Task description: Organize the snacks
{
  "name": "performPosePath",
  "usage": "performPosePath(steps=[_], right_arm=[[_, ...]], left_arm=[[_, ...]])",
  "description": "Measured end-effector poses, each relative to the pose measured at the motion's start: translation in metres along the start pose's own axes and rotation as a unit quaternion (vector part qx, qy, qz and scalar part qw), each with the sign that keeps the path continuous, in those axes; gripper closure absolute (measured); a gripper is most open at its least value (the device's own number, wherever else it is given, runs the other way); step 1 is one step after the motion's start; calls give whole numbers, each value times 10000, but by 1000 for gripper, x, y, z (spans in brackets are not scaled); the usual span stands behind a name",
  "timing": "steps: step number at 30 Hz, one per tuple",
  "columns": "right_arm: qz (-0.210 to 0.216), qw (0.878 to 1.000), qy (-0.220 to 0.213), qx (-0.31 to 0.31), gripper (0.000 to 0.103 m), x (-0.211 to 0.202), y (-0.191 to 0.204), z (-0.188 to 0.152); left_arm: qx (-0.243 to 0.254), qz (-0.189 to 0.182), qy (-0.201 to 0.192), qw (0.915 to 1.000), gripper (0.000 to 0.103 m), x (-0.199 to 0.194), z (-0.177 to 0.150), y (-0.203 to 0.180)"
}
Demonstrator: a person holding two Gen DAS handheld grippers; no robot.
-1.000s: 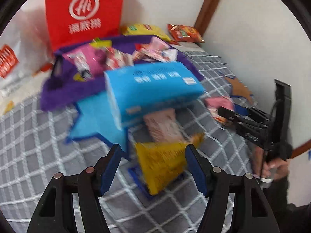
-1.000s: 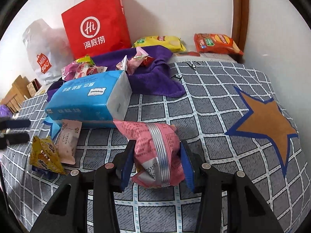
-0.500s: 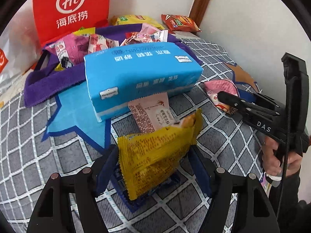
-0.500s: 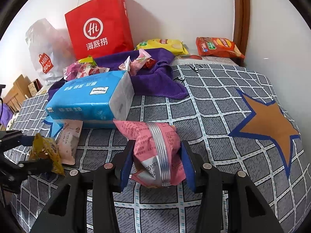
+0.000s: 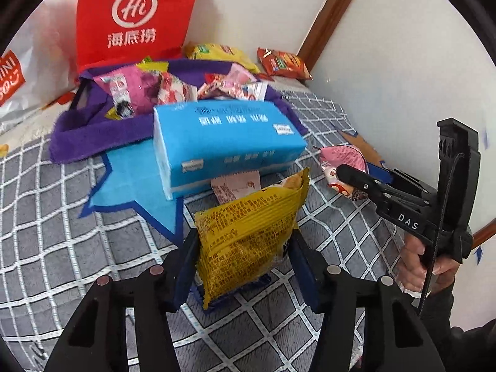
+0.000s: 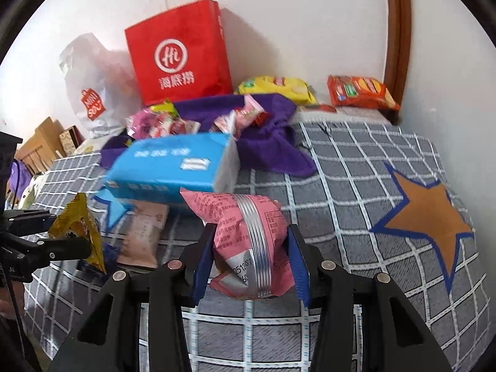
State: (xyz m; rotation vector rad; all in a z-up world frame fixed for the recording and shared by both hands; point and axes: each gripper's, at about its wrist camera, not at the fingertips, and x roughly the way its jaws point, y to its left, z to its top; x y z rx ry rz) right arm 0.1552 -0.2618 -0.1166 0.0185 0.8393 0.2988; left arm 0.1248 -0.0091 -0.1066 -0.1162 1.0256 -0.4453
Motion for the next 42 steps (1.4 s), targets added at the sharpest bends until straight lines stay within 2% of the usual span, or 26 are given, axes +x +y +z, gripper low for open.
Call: performPosePath(steps=[5, 9, 13, 23, 26, 33, 42], right_arm=[[64, 10000, -20, -36, 58, -10, 14, 16], [49, 9999, -109, -119, 58, -16, 26, 29], [92, 9994, -288, -194, 58, -20, 38, 43], [347, 9988, -319, 141, 58, -14, 45, 87], [454, 9978, -431, 208, 58, -13, 50, 109], [178, 9990, -407, 59, 58, 9, 55, 155], [67, 9986, -509, 103, 58, 41, 41, 199]], left_arm=[[-72, -64, -95, 9999, 51, -17, 8, 3], [-79, 71, -175, 9998, 51, -27, 21, 6], [-199, 52, -242, 9995, 51, -43, 41, 13], [-230, 185, -471, 9985, 51, -67, 91, 20], [-279, 201, -524, 9980, 51, -67, 108, 24], [-394, 255, -619, 9970, 51, -66, 139, 37], [-559, 346, -701, 9954, 51, -48, 185, 67]])
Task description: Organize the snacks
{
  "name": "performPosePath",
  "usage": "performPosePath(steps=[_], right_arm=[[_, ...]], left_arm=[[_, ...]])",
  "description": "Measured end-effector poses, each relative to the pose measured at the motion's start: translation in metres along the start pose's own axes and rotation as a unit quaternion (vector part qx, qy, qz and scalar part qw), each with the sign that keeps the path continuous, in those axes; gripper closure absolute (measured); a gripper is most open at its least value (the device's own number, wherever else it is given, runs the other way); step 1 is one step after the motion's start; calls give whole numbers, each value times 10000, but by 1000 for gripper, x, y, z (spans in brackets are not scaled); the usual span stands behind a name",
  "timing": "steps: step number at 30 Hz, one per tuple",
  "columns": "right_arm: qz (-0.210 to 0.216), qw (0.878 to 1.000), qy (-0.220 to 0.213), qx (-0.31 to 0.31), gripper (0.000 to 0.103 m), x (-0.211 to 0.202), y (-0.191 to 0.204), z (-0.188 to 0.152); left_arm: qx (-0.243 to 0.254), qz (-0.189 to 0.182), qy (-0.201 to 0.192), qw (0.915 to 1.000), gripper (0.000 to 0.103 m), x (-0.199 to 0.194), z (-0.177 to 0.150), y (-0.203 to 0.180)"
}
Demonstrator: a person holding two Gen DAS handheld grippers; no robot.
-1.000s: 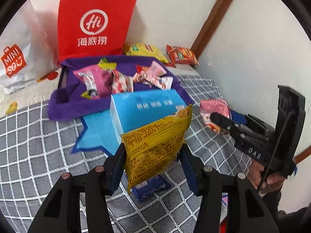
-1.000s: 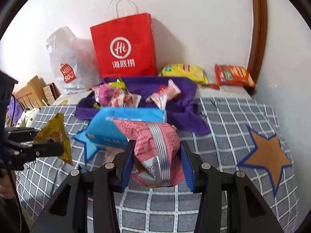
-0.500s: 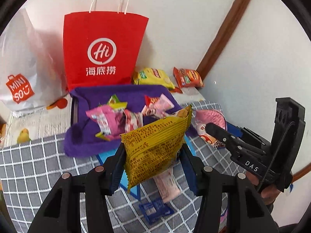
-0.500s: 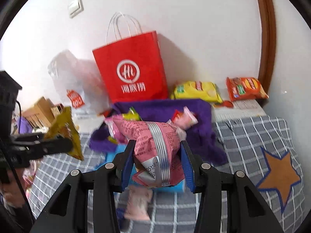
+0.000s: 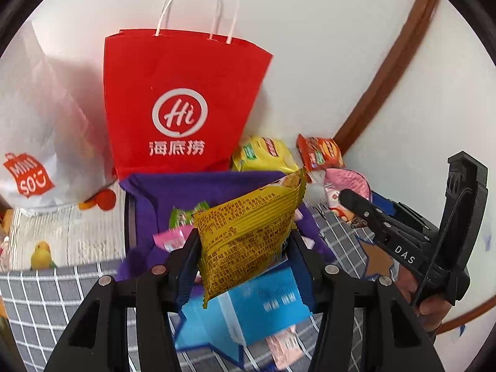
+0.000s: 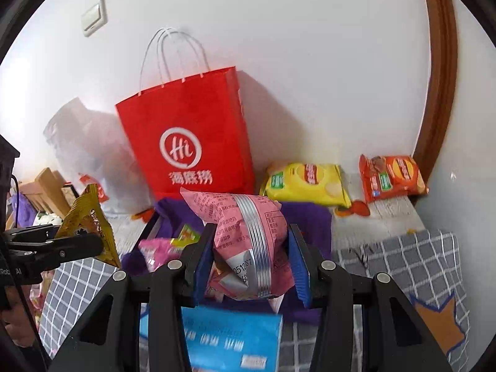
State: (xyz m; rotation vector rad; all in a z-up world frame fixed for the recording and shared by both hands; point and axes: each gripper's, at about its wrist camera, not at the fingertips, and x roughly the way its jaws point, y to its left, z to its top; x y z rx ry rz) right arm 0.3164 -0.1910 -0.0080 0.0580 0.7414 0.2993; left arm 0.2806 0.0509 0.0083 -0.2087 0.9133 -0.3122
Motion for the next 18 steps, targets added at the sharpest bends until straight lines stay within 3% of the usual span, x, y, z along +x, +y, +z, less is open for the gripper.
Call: performPosePath(steps=[9, 13, 18], right_arm=[[43, 9999, -55, -116, 58, 42, -6, 33], [311, 9994, 120, -107, 58, 66, -5, 25], [225, 9982, 500, -241, 58, 95, -6, 15]], left_arm=[[-10, 202, -13, 9998, 51, 27, 29, 23], [-151, 107, 69, 9998, 51, 42, 25, 40], [-271, 151, 278, 9991, 51, 57, 25, 53]])
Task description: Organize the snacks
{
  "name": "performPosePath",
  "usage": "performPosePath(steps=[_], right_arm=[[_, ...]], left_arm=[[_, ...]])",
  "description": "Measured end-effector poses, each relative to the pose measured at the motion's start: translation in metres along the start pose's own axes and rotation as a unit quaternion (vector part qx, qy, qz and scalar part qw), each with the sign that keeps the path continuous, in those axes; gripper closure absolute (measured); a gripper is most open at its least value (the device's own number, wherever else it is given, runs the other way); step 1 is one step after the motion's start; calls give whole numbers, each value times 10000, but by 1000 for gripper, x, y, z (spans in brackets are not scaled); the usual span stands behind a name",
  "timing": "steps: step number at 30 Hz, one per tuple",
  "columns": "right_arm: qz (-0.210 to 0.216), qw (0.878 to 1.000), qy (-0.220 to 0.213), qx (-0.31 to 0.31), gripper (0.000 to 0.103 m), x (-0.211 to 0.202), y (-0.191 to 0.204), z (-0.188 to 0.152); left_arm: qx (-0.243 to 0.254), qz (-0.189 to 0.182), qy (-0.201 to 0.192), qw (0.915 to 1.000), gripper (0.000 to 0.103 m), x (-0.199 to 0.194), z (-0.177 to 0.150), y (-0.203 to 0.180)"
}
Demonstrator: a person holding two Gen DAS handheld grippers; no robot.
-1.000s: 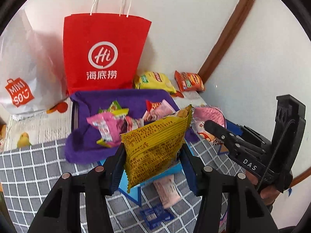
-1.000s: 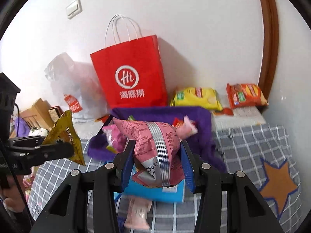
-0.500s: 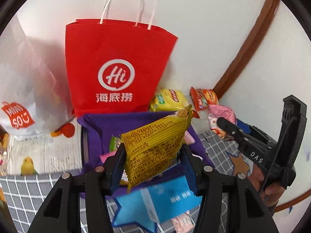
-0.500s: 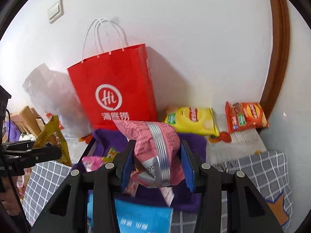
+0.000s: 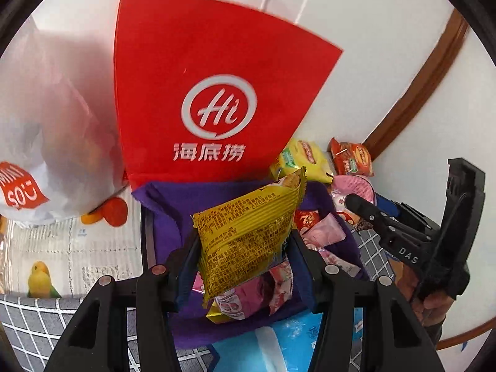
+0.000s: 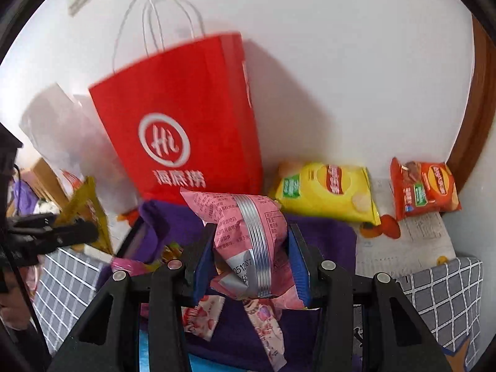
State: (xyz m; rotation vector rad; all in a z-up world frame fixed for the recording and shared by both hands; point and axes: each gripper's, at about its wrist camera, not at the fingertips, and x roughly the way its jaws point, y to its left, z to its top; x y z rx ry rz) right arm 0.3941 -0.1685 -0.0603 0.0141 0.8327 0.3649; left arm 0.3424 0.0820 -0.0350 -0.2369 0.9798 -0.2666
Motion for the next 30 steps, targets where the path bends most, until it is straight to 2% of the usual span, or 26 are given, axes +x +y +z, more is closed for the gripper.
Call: performPosePath(steps=[9, 30], right_arm=[[-19, 9999, 141, 38, 58, 10, -11, -4], [-118, 9987, 475, -121, 58, 22, -13, -9]], left_arm=[[135, -108, 65, 9998, 51, 6, -1, -5], [-47, -52, 70, 10000, 51, 4, 3, 7]])
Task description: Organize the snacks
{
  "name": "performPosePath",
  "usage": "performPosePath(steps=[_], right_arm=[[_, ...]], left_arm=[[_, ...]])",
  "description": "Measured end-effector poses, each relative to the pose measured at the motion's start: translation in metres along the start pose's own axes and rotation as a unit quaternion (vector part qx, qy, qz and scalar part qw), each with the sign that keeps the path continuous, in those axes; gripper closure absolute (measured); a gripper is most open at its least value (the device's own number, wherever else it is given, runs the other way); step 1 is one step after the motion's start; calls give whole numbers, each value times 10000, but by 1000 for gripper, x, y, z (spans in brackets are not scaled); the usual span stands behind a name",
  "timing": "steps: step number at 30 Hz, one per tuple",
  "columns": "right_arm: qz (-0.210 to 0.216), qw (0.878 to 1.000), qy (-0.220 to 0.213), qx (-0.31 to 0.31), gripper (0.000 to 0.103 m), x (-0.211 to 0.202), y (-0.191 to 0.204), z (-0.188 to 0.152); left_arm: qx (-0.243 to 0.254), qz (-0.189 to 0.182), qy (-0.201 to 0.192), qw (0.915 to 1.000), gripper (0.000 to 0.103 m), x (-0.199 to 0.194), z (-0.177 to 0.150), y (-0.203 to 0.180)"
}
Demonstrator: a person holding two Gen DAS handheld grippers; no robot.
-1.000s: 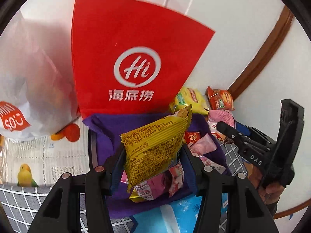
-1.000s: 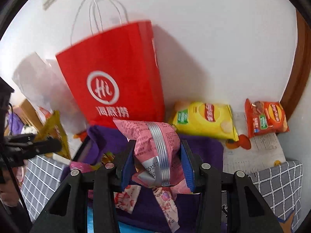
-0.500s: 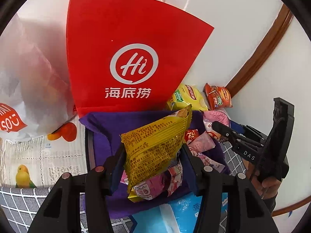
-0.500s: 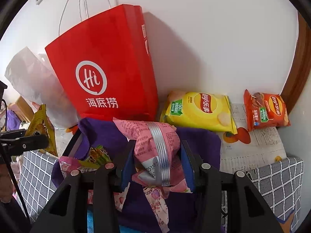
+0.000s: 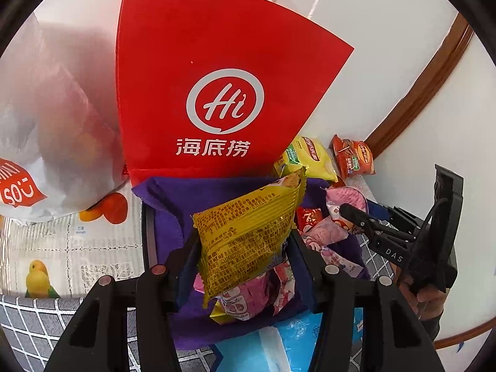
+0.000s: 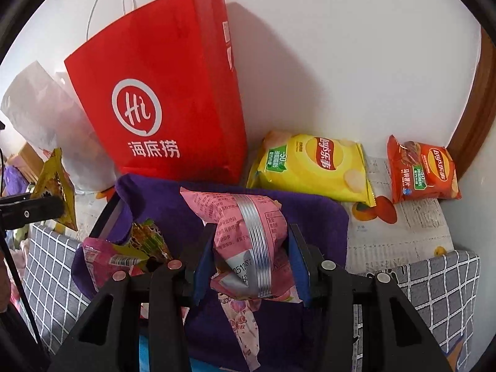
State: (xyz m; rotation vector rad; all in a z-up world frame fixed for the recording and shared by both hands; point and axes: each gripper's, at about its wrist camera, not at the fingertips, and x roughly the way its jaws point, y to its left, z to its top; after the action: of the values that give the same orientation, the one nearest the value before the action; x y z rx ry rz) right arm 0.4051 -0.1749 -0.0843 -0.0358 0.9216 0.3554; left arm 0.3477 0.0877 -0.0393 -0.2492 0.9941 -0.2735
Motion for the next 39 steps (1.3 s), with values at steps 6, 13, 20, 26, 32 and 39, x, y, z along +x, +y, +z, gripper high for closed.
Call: performPosePath(steps=[6, 13, 20, 26, 32, 39], right_arm=[[-31, 9999, 150, -81, 58, 6, 2, -2], [-87, 9996, 262, -66, 58, 10, -1, -3], [26, 9995, 292, -112, 58, 10, 3, -4], [64, 9981, 520, -337, 58, 21, 14, -11], [-40, 9967, 732, -360, 58, 29, 13, -13], [-9, 9954, 896, -352, 57, 31, 14, -13]], left_arm=[[24, -7, 47, 10000, 51, 3, -1, -1], [-83, 34, 38, 10000, 51, 4, 2, 8], [-198, 83, 35, 9998, 51, 4, 3, 15], [-95, 42, 164, 9998, 51, 14, 1, 8], [16, 89, 381, 9992, 51, 30, -3, -1], [78, 73, 531, 9985, 51, 42, -5, -6]])
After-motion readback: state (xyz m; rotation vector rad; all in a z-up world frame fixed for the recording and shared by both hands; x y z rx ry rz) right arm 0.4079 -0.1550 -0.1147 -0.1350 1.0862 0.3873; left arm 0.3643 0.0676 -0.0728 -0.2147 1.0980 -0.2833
